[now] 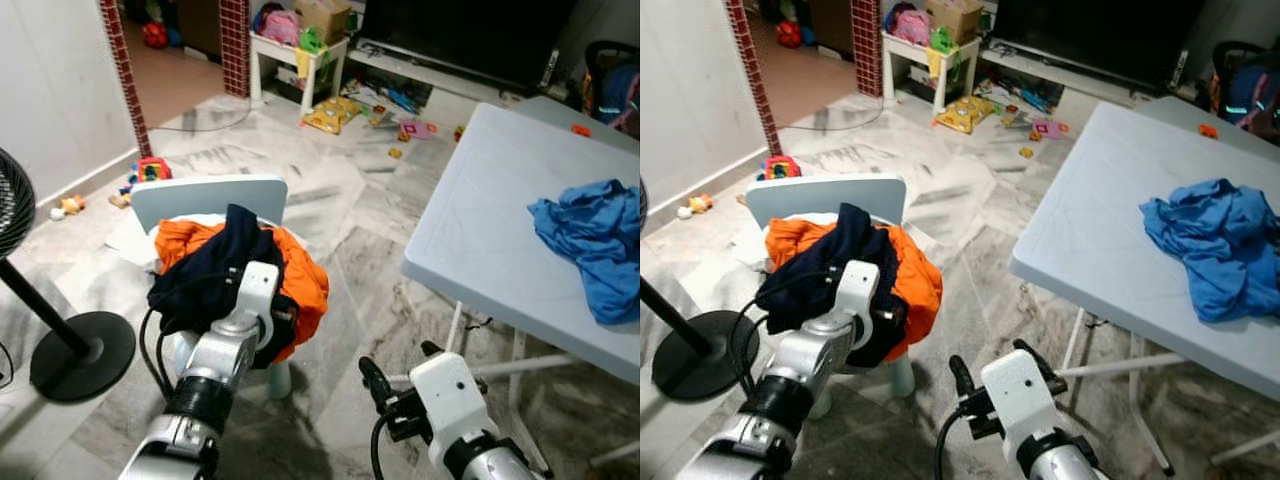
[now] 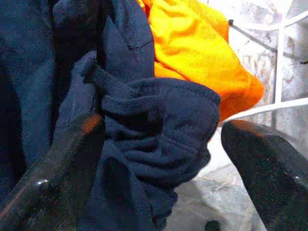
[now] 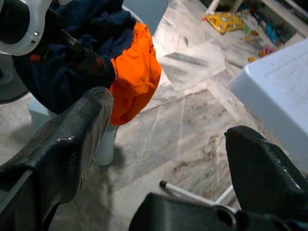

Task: Hang hanger

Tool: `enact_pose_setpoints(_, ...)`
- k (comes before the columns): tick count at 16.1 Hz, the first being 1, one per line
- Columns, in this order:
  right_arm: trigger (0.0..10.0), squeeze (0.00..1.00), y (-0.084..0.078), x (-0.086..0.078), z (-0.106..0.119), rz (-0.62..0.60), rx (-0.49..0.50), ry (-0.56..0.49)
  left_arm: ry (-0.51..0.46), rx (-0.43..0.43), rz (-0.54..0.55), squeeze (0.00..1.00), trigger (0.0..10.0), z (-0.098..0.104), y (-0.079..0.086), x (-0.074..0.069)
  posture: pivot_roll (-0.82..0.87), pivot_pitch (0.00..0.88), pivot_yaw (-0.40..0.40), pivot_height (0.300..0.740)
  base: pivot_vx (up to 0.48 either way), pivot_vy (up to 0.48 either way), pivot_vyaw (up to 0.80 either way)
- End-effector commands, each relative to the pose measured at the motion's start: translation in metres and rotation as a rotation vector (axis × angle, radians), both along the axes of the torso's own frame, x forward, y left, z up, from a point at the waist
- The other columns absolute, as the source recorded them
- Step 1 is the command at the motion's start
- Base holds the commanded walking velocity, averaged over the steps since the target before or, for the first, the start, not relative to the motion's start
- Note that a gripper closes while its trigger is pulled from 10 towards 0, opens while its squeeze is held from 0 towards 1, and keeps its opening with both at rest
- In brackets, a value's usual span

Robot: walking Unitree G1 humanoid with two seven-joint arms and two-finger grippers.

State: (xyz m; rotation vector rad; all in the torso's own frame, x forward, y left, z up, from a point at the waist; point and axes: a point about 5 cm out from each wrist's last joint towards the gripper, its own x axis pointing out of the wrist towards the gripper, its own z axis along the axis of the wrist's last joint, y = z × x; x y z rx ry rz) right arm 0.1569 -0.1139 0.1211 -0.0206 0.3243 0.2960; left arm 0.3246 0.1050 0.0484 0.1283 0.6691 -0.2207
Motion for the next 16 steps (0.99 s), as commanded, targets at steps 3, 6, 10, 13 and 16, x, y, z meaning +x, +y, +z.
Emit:
enact_pose_setpoints(3, 10.0, 0.0, -0.006, -0.003, 0.008, -0.071, 0.054, 0.013, -0.008, 0.033, -0.027, 0.0, 10.0, 0.0, -0.005, 0.006, -0.08, 0.1, -0.15, 0.74, 0.0, 0.0, 0.0)
enact_pose_setpoints(6, 10.0, 0.0, -0.004, -0.006, 0.011, -0.097, 0.109, 0.034, 0.003, 0.045, -0.065, 0.0, 10.0, -0.004, -0.01, 0.007, -0.09, 0.111, -0.146, 0.74, 0.0, 0.0, 0.0)
enact_pose_setpoints(10, 10.0, 0.0, -0.001, -0.012, 0.015, -0.109, 0.123, 0.062, -0.015, 0.096, -0.174, 0.0, 10.0, -0.005, -0.017, 0.012, -0.11, 0.122, -0.148, 0.74, 0.0, 0.0, 0.0)
enact_pose_setpoints(13, 10.0, 0.0, -0.005, -0.016, 0.015, -0.137, 0.129, 0.081, -0.045, 0.121, -0.206, 0.0, 10.0, 0.0, -0.017, 0.018, -0.13, 0.13, -0.147, 0.74, 0.0, 0.0, 0.0)
enact_pose_setpoints(16, 10.0, 0.0, -0.006, -0.017, 0.016, -0.135, 0.124, 0.089, -0.024, 0.115, -0.234, 0.0, 0.0, -0.003, -0.02, 0.016, -0.14, 0.133, -0.148, 0.74, 0.0, 0.0, 0.0)
